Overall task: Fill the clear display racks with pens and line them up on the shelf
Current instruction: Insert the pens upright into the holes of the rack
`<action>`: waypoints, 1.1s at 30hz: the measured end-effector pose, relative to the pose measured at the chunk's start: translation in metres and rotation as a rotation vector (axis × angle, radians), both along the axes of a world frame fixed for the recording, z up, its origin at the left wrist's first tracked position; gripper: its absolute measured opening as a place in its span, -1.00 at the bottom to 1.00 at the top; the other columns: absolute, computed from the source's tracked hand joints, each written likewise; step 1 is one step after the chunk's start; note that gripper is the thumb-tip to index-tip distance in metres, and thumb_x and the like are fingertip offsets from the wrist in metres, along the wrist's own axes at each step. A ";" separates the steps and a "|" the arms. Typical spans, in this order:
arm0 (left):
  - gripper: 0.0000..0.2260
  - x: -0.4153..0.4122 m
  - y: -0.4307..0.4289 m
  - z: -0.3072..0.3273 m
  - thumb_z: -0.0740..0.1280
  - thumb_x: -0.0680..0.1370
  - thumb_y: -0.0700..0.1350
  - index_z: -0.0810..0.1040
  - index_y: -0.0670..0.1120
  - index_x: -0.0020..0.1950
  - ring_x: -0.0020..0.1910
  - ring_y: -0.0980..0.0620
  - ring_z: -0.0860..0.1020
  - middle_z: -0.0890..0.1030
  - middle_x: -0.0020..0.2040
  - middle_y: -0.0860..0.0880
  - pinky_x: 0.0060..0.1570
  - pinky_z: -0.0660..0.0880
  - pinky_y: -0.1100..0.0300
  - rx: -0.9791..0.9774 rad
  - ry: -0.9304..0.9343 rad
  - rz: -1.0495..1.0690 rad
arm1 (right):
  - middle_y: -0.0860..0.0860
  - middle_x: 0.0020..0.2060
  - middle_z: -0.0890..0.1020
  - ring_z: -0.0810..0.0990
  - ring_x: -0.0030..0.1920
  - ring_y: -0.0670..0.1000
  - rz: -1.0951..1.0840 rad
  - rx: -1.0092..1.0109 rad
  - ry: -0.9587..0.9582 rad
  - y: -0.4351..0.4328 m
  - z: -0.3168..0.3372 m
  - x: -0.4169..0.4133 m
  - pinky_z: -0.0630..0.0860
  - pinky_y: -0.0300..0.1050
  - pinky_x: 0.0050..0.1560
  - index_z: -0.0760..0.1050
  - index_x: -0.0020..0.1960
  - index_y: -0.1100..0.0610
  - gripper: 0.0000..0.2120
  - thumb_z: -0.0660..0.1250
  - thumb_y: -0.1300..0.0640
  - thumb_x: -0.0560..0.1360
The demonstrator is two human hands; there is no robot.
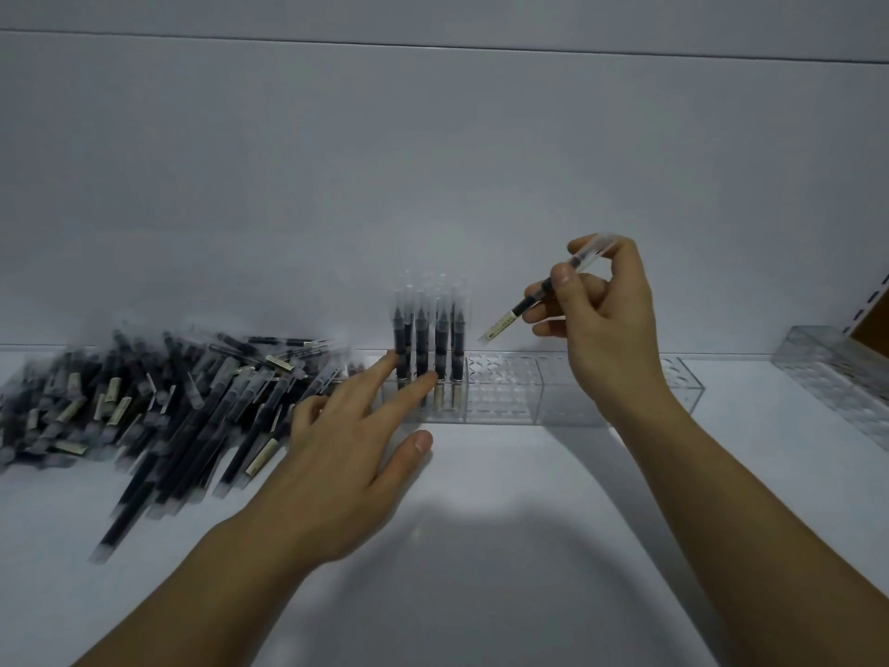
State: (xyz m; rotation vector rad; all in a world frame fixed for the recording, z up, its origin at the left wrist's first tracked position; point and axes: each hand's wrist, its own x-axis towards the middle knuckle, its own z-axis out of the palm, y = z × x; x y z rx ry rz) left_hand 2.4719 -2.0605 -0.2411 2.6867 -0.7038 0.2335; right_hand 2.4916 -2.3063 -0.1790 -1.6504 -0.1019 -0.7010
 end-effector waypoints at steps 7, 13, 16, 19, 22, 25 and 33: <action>-0.43 -0.002 -0.004 0.004 -0.23 0.54 0.35 0.05 0.35 0.56 0.56 0.19 0.04 0.03 0.61 0.21 0.47 -0.02 -0.07 0.003 -0.031 0.036 | 0.02 -0.18 0.71 0.71 -0.21 -0.01 -0.022 -0.261 -0.033 0.008 -0.014 0.009 0.68 0.03 -0.09 0.39 0.23 -0.03 -0.81 0.25 0.19 0.68; -0.42 -0.003 -0.004 0.006 -0.26 0.53 0.36 0.05 0.35 0.55 0.56 0.21 0.04 0.06 0.60 0.22 0.47 -0.01 -0.03 0.023 -0.049 0.061 | -0.02 -0.24 0.68 0.68 -0.22 -0.09 0.006 -0.508 -0.021 0.016 -0.019 0.020 0.62 -0.06 -0.10 0.41 0.29 -0.03 -0.78 0.29 0.12 0.67; -0.42 -0.003 -0.004 0.006 -0.25 0.54 0.37 0.05 0.34 0.56 0.56 0.20 0.03 0.05 0.61 0.21 0.47 -0.01 -0.02 0.014 -0.043 0.054 | -0.05 -0.26 0.66 0.65 -0.23 -0.10 0.009 -0.602 -0.005 0.019 -0.022 0.022 0.57 -0.20 -0.15 0.42 0.32 -0.05 -0.76 0.30 0.09 0.67; -0.42 -0.003 -0.003 0.005 -0.25 0.53 0.37 0.01 0.35 0.56 0.57 0.23 -0.01 0.00 0.62 0.21 0.46 -0.02 0.03 -0.002 -0.031 0.039 | -0.11 -0.30 0.62 0.63 -0.21 -0.12 -0.003 -0.588 -0.010 0.019 -0.023 0.023 0.55 -0.24 -0.16 0.47 0.27 0.01 -0.81 0.31 0.10 0.66; -0.41 -0.002 -0.002 0.003 -0.26 0.52 0.39 -0.02 0.35 0.57 0.58 0.24 -0.06 -0.05 0.62 0.22 0.49 -0.02 0.02 -0.021 -0.006 0.015 | -0.10 -0.30 0.62 0.63 -0.19 -0.13 -0.006 -0.573 -0.016 0.020 -0.022 0.024 0.55 -0.25 -0.16 0.50 0.22 0.02 -0.85 0.31 0.12 0.66; -0.40 -0.001 -0.001 0.002 -0.22 0.53 0.39 -0.03 0.34 0.58 0.59 0.22 -0.06 -0.08 0.63 0.21 0.51 0.03 0.01 -0.039 0.005 -0.011 | -0.08 -0.27 0.63 0.64 -0.23 -0.11 0.004 -0.623 0.019 0.020 -0.023 0.026 0.55 -0.25 -0.18 0.50 0.22 0.03 -0.86 0.30 0.11 0.66; -0.40 -0.002 -0.001 0.001 -0.19 0.55 0.38 -0.02 0.29 0.59 0.59 0.18 -0.04 -0.08 0.63 0.18 0.50 0.06 0.05 -0.023 -0.023 -0.023 | -0.10 -0.28 0.61 0.60 -0.23 -0.09 -0.032 -0.678 0.049 0.022 -0.026 0.022 0.51 -0.26 -0.19 0.52 0.08 0.09 -0.95 0.34 0.13 0.64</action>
